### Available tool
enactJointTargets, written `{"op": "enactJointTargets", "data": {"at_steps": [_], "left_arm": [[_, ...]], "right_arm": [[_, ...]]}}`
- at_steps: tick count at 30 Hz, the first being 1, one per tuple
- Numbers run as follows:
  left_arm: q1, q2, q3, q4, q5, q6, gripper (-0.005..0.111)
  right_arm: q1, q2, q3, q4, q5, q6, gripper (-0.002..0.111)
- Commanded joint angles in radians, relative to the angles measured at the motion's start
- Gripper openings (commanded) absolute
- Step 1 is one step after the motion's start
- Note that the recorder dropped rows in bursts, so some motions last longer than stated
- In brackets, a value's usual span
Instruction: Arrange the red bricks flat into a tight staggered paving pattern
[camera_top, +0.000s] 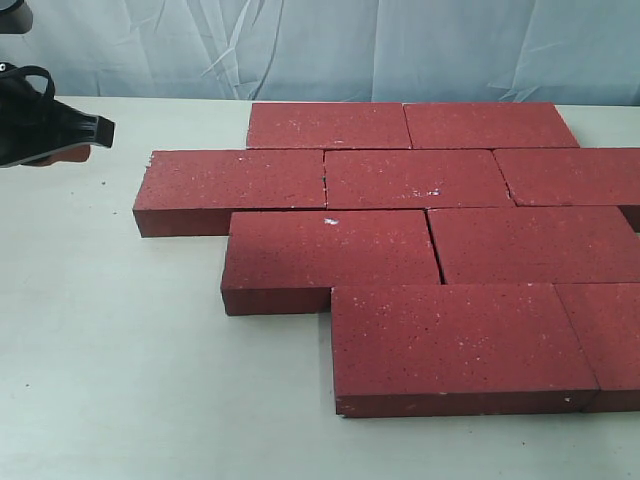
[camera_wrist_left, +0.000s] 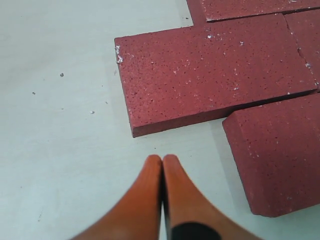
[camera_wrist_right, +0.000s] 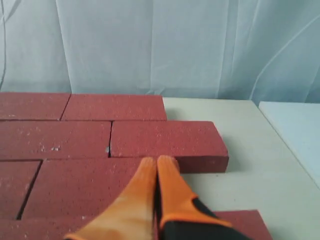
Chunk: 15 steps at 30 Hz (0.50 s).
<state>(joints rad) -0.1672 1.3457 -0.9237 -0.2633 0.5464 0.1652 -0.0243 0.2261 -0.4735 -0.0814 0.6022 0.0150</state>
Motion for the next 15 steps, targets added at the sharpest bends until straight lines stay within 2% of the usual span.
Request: {"op": "enactJointTargets", "data": {"at_steps": [1, 9, 15], "left_arm": [[-0.002, -0.008, 0.002, 0.002, -0.009, -0.005, 0.0], [-0.002, -0.008, 0.002, 0.002, -0.009, -0.005, 0.0], [-0.002, -0.008, 0.002, 0.002, -0.009, -0.005, 0.0]], "right_arm": [[-0.004, -0.074, 0.137, 0.005, -0.048, -0.002, -0.001], [-0.004, -0.204, 0.353, 0.081, -0.25, 0.0, -0.001], [-0.004, -0.226, 0.446, 0.114, -0.276, 0.002, -0.001]]}}
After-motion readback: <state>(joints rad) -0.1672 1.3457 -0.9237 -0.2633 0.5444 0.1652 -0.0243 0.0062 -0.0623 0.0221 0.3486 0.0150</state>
